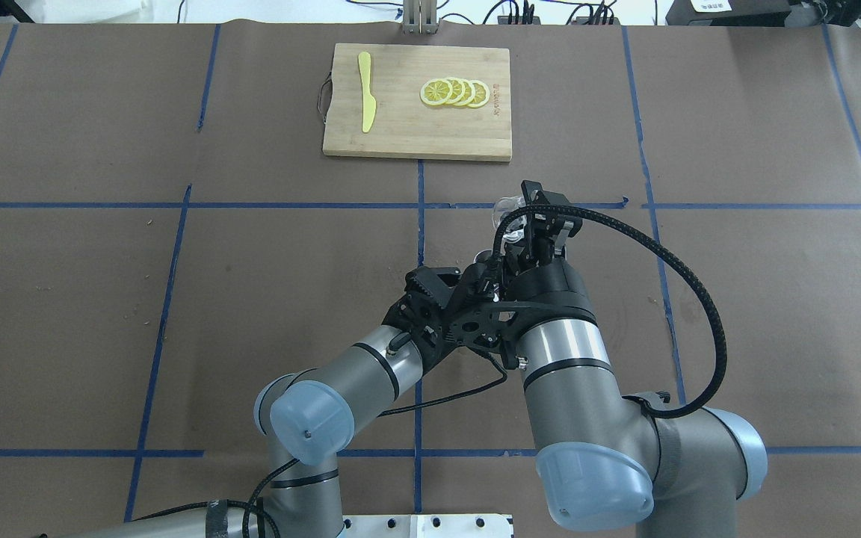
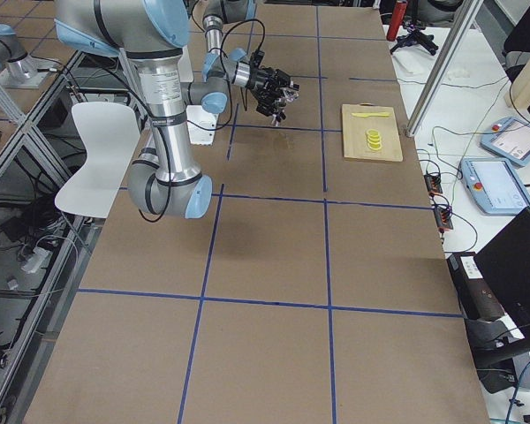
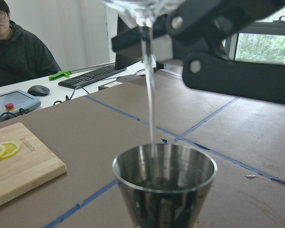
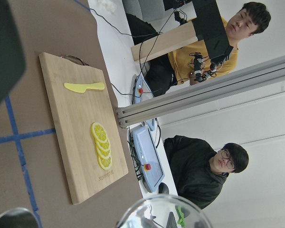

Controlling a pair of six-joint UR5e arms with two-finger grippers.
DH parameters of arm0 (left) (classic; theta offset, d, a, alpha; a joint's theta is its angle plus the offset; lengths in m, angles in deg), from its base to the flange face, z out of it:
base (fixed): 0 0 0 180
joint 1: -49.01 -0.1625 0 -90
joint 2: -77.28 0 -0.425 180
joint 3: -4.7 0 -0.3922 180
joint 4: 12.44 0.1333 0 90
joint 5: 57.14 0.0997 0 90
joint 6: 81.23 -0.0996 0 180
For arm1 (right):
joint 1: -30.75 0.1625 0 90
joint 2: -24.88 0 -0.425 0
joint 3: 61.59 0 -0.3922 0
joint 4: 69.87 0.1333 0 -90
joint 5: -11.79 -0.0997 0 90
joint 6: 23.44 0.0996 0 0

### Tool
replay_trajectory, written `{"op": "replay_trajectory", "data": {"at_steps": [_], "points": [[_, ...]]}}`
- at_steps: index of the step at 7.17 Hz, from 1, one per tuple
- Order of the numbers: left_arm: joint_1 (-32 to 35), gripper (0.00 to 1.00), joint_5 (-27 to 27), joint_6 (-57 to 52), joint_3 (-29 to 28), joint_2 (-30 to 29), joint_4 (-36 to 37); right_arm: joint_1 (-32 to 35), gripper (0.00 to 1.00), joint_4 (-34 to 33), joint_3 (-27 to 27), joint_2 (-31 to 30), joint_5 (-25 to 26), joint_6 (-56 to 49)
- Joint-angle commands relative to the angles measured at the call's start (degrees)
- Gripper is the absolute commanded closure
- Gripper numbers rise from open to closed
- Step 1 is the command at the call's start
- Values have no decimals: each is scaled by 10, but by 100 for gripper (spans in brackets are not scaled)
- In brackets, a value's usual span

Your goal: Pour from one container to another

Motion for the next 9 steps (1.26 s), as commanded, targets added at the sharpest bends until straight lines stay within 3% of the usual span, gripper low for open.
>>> {"op": "replay_trajectory", "data": {"at_steps": [1,5,9], "points": [[0,100,0,0,0,0,0,-3,100,1,1,4,2,0],[1,100,0,0,1,0,0,-5,100,6,3,5,-2,38],[1,100,1,0,5,5,-3,-8,100,7,7,7,-4,148]]}}
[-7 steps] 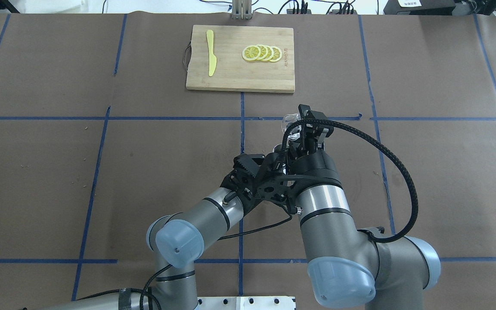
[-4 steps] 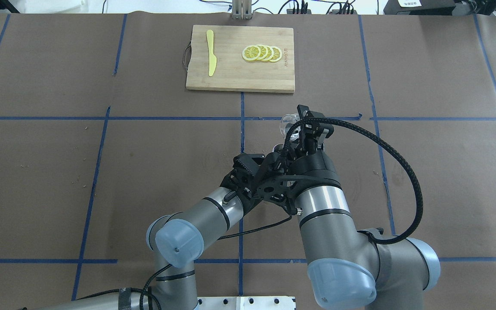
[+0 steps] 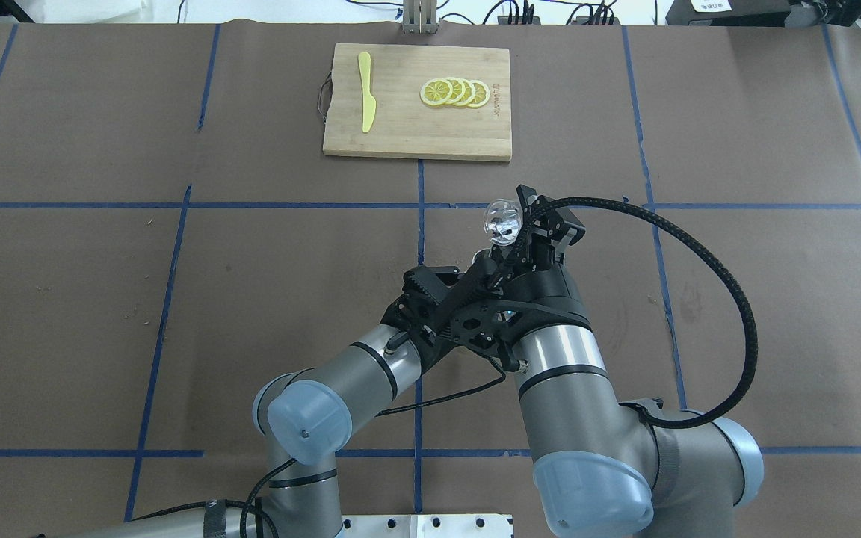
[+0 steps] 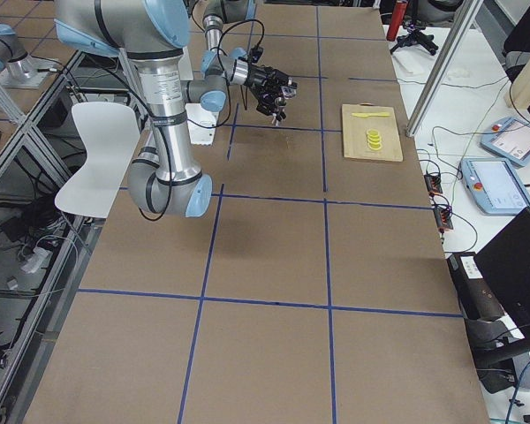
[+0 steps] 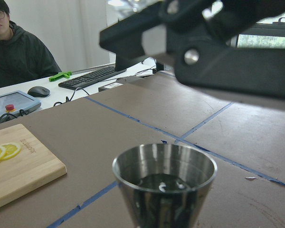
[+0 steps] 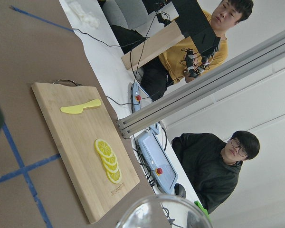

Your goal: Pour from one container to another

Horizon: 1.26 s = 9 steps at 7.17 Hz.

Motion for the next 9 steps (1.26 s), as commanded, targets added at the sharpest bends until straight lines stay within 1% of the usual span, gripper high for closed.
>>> {"op": "replay_trajectory", "data": {"at_steps": [1,3,6,7,8,9], "points": [[1,100,1,0,1,4,-1,-1,100,0,9,3,-1,53],[2,100,1,0,3,4,-2,9,100,0,29,2,-1,86],[9,100,4,2,29,11,-3,41,100,0,53,-4,-1,197],[14,100,5,6,35,22,-4,49,100,0,54,-7,-2,264],[18,100,7,8,63,50,-5,54,100,0,54,-9,-6,330],[30,100,27,18,78,72,-5,64,100,0,55,-19,-33,375]]}}
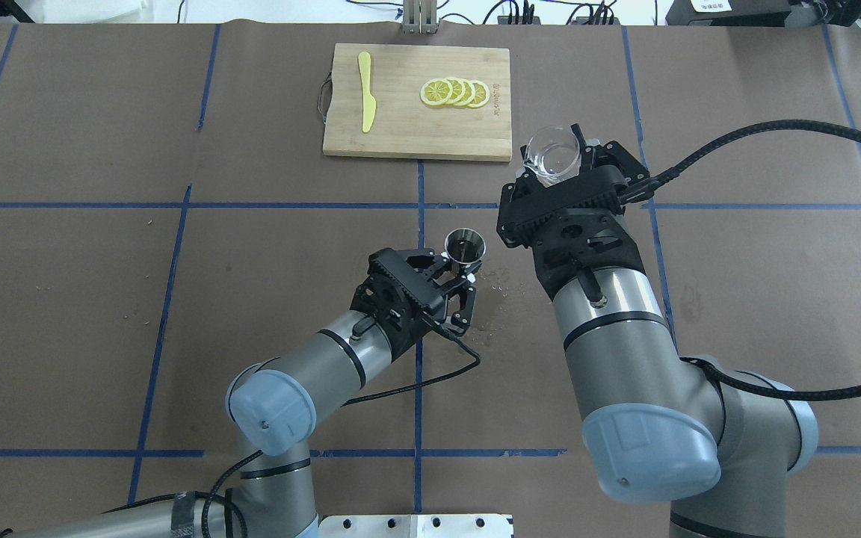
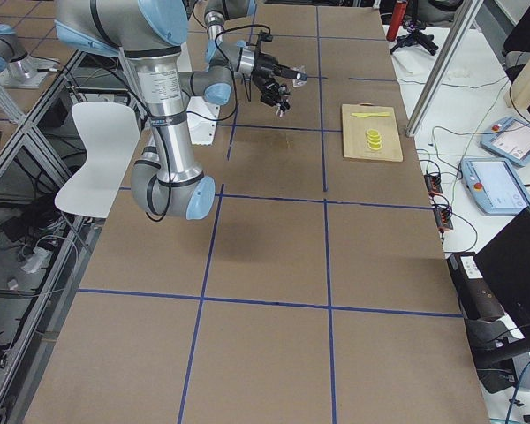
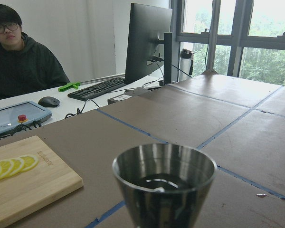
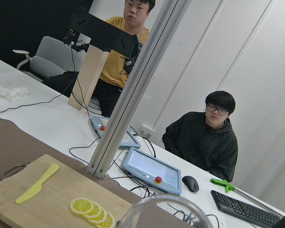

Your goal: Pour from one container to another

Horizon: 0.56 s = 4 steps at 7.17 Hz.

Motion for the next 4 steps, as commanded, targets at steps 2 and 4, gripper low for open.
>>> {"op": "replay_trajectory", "data": {"at_steps": [2,4], "points": [[31,100,66,55,22,55,0,32,100,0,3,-35,-64,138],[39,100,162,103,23,99,2,60,100,-1,3,-64,-119,155]]}}
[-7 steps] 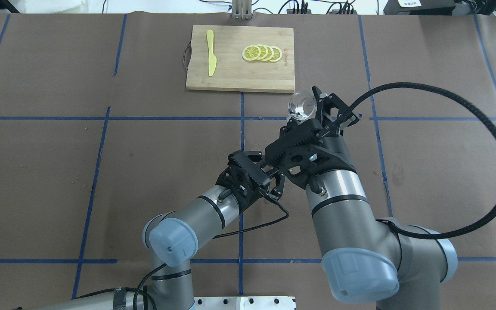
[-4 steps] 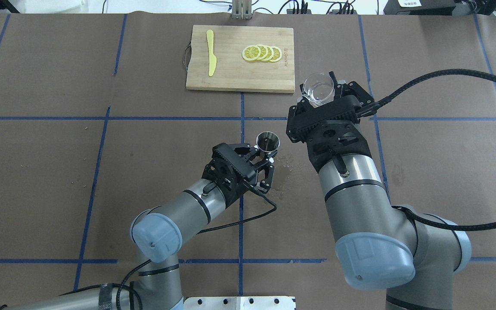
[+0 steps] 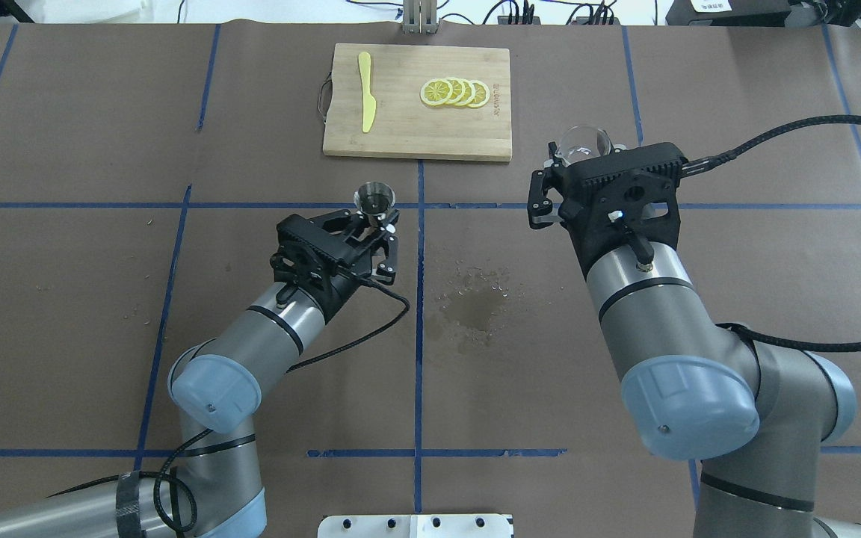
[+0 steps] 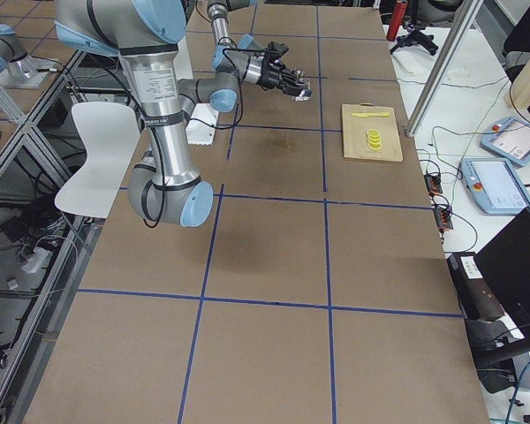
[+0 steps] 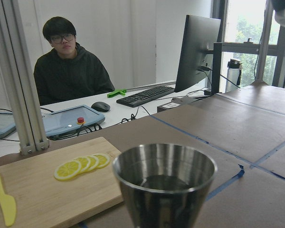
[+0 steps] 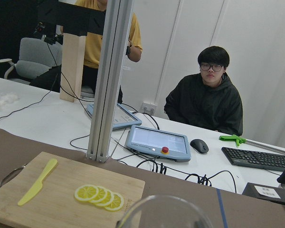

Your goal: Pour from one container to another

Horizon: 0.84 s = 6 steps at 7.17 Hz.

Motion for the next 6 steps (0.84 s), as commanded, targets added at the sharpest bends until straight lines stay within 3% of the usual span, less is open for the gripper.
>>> {"op": "replay_trajectory", "data": {"at_steps": [1,3,5,6], "points": [[18,100,79,64,2,53,3,30,100,-1,-1,-56,-39,31],[63,100,86,135,3,80,31,64,100,-1,3,-95,-57,51],[79,100,103,211,28,105,148,92,100,-2,5,-90,-95,51],[80,100,119,256,73,146,194,106,100,-1,5,-90,-113,52]]}}
